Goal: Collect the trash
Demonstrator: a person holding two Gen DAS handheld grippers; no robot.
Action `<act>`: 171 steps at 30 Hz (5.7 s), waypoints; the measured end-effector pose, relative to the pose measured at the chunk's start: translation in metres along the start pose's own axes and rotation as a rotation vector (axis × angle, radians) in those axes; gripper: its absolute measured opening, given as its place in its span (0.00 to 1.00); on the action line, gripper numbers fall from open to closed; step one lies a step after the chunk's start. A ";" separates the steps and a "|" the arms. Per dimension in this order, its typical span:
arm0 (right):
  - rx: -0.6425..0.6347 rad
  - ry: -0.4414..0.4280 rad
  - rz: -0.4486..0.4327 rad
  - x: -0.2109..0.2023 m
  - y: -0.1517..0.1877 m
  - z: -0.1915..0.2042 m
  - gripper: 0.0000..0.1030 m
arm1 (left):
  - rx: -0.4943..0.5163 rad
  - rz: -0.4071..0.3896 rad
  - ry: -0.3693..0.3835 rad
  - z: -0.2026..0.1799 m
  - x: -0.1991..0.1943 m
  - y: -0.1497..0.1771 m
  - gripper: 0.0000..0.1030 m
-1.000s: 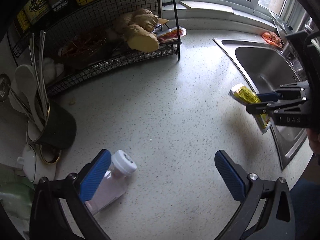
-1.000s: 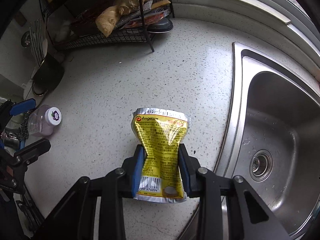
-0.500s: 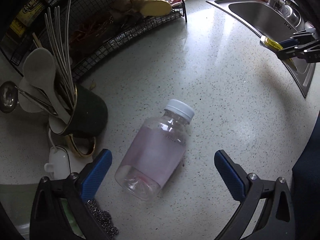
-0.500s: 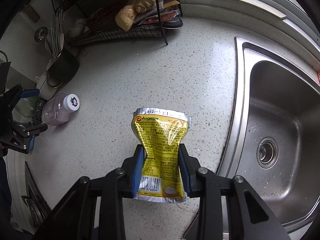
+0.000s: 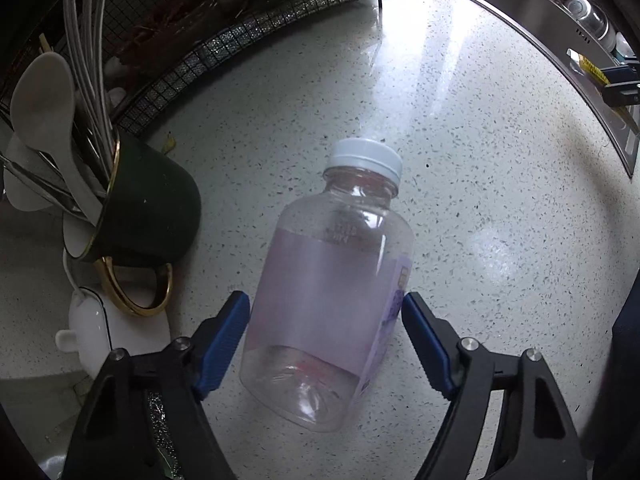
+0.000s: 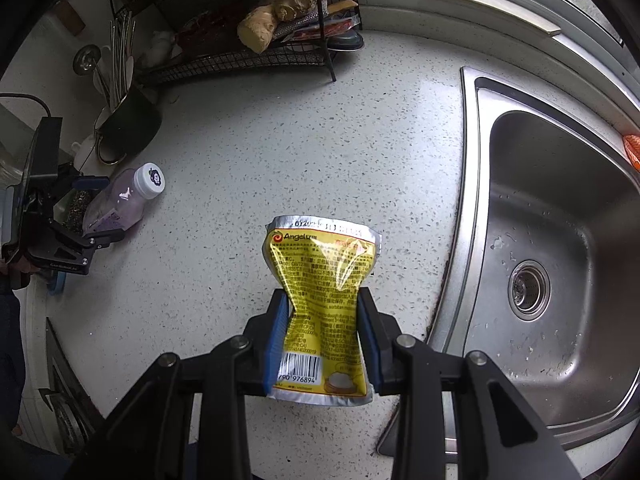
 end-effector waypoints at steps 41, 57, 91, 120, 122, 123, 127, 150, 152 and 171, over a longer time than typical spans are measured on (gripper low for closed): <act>-0.120 -0.184 -0.207 -0.108 0.073 0.012 0.31 | -0.454 -0.152 -0.078 -0.212 -0.194 -0.037 0.42; -0.138 -0.233 -0.283 -0.175 0.178 -0.029 0.31 | -0.515 -0.187 -0.089 -0.358 -0.246 -0.022 0.01; -0.017 -0.123 -0.011 -0.016 0.297 -0.094 0.31 | -0.505 0.096 0.165 -0.526 -0.033 0.039 0.02; -0.127 -0.076 0.137 0.324 0.367 -0.181 0.34 | -0.606 0.111 0.107 -0.607 0.308 0.098 0.31; -0.118 -0.082 0.124 0.336 0.371 -0.184 0.35 | -0.597 0.090 0.107 -0.613 0.320 0.099 0.42; -0.119 -0.073 0.127 0.343 0.374 -0.187 0.35 | -0.598 0.085 0.105 -0.615 0.325 0.102 0.48; -0.119 -0.051 0.124 0.365 0.377 -0.194 0.37 | -0.617 0.046 0.103 -0.613 0.341 0.109 0.77; -0.229 0.044 -0.035 0.386 0.370 -0.209 1.00 | -0.641 0.006 -0.054 -0.581 0.353 0.154 1.00; -0.209 0.062 -0.041 0.389 0.369 -0.216 1.00 | -0.625 0.034 -0.071 -0.576 0.357 0.163 1.00; -0.076 0.156 0.086 0.443 0.391 -0.254 0.80 | -0.502 0.098 -0.085 -0.538 0.452 0.232 1.00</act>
Point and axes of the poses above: each gripper's, at about its wrist camera, not at the fingertips, and x roughly the way its jaws point, z to its left, y to its underside, the point moved 9 cm from there along x, roughly the way its jaws point, and after that the axes turned 7 degrees about -y, right-handed, at the moved point
